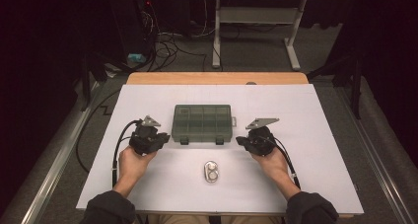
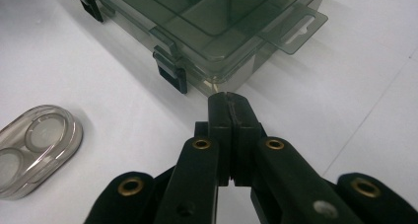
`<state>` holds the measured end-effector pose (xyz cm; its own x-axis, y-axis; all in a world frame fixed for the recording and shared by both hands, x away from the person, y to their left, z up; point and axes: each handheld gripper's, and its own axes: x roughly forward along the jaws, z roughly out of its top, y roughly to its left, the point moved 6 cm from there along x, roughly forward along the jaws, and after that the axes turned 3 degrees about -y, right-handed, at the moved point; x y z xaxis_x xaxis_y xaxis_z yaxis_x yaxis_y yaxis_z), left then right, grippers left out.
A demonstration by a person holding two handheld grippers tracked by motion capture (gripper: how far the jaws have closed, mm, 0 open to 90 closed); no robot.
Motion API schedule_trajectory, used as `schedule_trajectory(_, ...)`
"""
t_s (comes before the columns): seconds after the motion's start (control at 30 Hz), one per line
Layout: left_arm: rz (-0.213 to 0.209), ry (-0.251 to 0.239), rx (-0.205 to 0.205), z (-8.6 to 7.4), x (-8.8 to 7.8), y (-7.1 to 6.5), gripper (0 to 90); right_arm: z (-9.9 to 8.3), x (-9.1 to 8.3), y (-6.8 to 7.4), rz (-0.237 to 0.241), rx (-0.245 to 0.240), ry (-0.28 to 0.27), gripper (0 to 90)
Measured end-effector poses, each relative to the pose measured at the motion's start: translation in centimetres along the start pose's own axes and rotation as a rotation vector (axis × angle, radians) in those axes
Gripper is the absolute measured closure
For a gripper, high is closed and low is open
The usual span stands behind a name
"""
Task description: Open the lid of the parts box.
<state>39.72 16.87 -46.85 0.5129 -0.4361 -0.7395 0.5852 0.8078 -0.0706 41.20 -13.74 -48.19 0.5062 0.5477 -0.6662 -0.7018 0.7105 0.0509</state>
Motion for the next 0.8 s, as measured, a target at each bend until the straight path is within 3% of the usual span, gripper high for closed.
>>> schedule_trajectory(0.17,0.014,0.041,-0.001,-0.3,0.7,0.5,83.7,0.5,0.6,0.0,-0.007,-0.007,0.025,90.0)
schedule_trajectory(0.4,0.0,0.078,0.005,-0.4,1.5,0.3,84.1,0.3,1.4,-0.1,-0.013,-0.01,0.058,90.0)
schedule_trajectory(0.8,-0.016,0.071,-0.013,-0.3,2.3,0.3,83.8,0.5,1.5,-0.1,-0.01,0.002,0.044,90.0)
